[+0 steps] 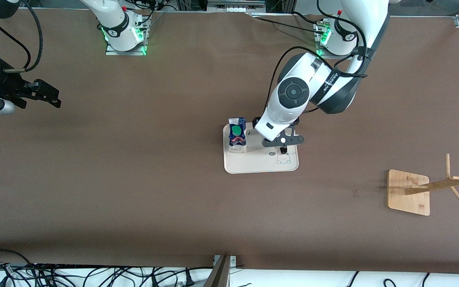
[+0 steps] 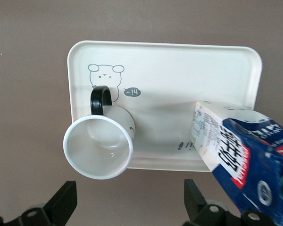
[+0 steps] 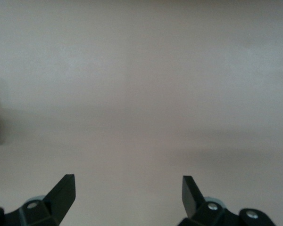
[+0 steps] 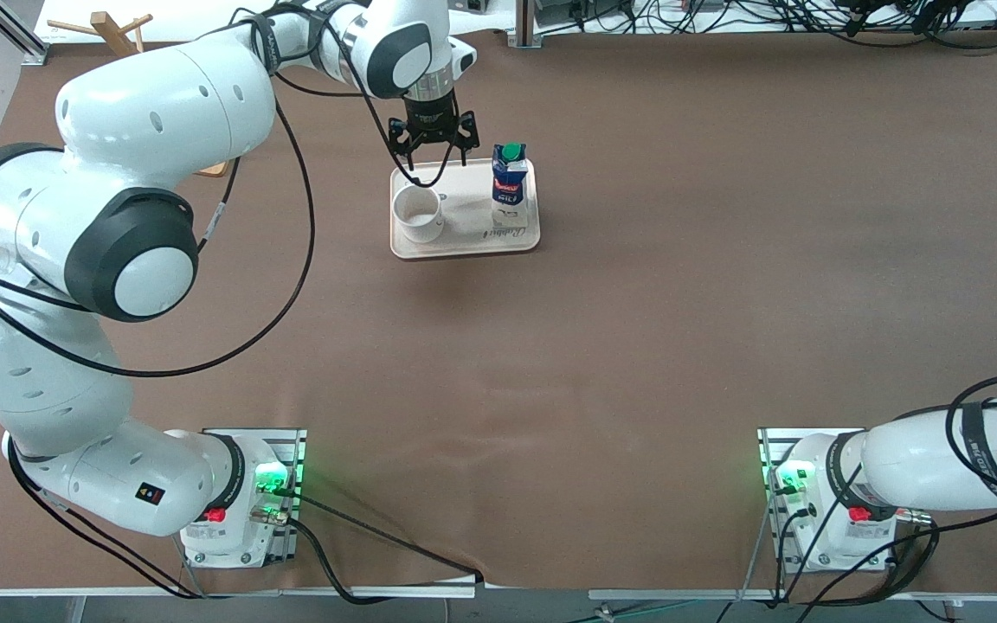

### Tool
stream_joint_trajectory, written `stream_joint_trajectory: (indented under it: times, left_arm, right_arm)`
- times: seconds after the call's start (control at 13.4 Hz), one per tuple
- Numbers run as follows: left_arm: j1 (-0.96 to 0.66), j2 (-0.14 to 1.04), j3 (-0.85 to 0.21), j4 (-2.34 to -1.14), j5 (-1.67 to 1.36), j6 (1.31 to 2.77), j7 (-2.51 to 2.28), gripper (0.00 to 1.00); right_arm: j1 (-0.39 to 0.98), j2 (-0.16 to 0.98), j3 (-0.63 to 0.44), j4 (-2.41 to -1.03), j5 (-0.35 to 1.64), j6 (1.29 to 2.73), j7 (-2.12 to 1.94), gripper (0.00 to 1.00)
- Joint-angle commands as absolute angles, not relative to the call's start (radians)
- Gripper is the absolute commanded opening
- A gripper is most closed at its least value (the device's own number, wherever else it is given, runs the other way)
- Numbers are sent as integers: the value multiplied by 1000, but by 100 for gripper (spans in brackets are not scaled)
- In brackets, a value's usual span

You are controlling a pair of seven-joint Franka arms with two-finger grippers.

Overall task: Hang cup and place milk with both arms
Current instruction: 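Grasp the mug rim with the left gripper and carry it toward the stand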

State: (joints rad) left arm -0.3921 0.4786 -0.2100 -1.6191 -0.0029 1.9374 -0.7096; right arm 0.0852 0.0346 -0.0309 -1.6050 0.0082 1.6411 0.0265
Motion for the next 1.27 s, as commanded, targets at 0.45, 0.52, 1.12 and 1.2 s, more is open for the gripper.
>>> stream_joint_trajectory:
  times: [0.45, 0.52, 1.12, 1.2]
  left_arm:
    - [-390, 558, -209, -1735, 55, 2092, -727, 33]
    - [-391, 564, -209, -1735, 54, 2100, -729, 33]
    - [-391, 525, -213, -1736, 54, 2079, -762, 0]
    - [-388, 497, -213, -1726, 55, 2035, -765, 0]
  right_arm:
    - [87, 15, -34, -1621, 15, 1637, 28, 100]
    - [89, 15, -35, -1620, 17, 1637, 28, 100]
    - [89, 15, -35, -1620, 15, 1637, 28, 100]
    - [87, 15, -34, -1620, 15, 1637, 28, 100]
